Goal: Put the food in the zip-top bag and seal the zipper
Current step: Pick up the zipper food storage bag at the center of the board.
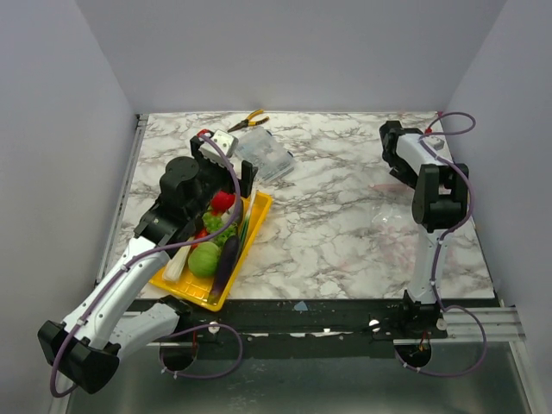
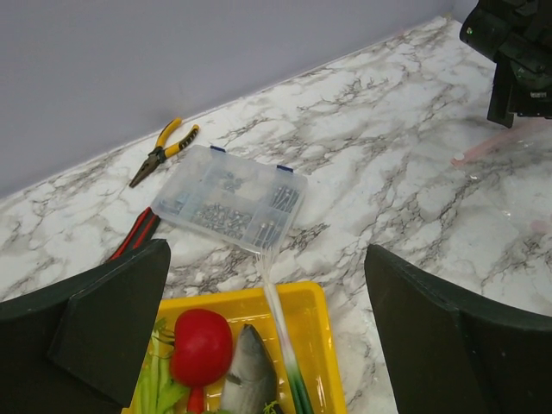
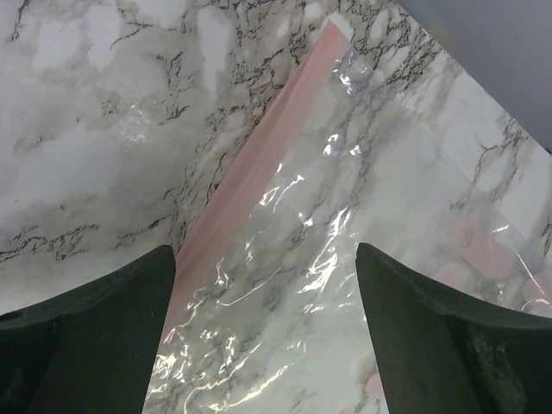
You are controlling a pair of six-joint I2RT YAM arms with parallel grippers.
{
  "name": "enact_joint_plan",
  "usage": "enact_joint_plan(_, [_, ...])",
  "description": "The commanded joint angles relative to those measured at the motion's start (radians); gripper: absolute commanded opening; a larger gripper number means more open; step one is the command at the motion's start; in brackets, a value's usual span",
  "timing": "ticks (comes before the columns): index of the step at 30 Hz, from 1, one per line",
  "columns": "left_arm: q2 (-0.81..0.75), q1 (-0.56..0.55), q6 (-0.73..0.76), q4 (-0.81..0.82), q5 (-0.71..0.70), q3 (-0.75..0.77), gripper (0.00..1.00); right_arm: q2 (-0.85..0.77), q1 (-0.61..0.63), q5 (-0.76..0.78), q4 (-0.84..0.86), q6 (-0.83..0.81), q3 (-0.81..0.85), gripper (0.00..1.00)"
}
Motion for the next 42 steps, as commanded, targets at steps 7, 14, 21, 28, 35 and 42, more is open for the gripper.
enact_joint_plan(7, [0.018,-0.009,-0.027,0.010,0.003,0.007,0.96,0.082,-0.007,0.016,-0.015,0.073,0.032,0.86])
enact_joint_plan(14, [0.032,-0.014,-0.046,0.003,0.040,0.011,0.95,0.052,-0.008,-0.043,0.069,0.099,-0.051,0.83])
enact_joint_plan(21, [0.043,-0.017,-0.070,0.000,0.070,0.018,0.94,-0.056,-0.011,-0.105,0.181,0.188,-0.213,0.64])
enact_joint_plan(28, [0.046,-0.019,-0.109,-0.001,0.105,0.023,0.93,-0.190,-0.012,-0.106,0.305,0.245,-0.376,0.07])
enact_joint_plan(35, [0.049,-0.022,-0.158,0.006,0.154,0.025,0.92,-0.377,-0.011,-0.184,0.440,0.137,-0.521,0.00])
enact_joint_plan(42, [0.072,-0.024,-0.212,0.002,0.227,0.033,0.92,-0.665,-0.006,-0.524,0.731,-0.162,-0.729,0.00])
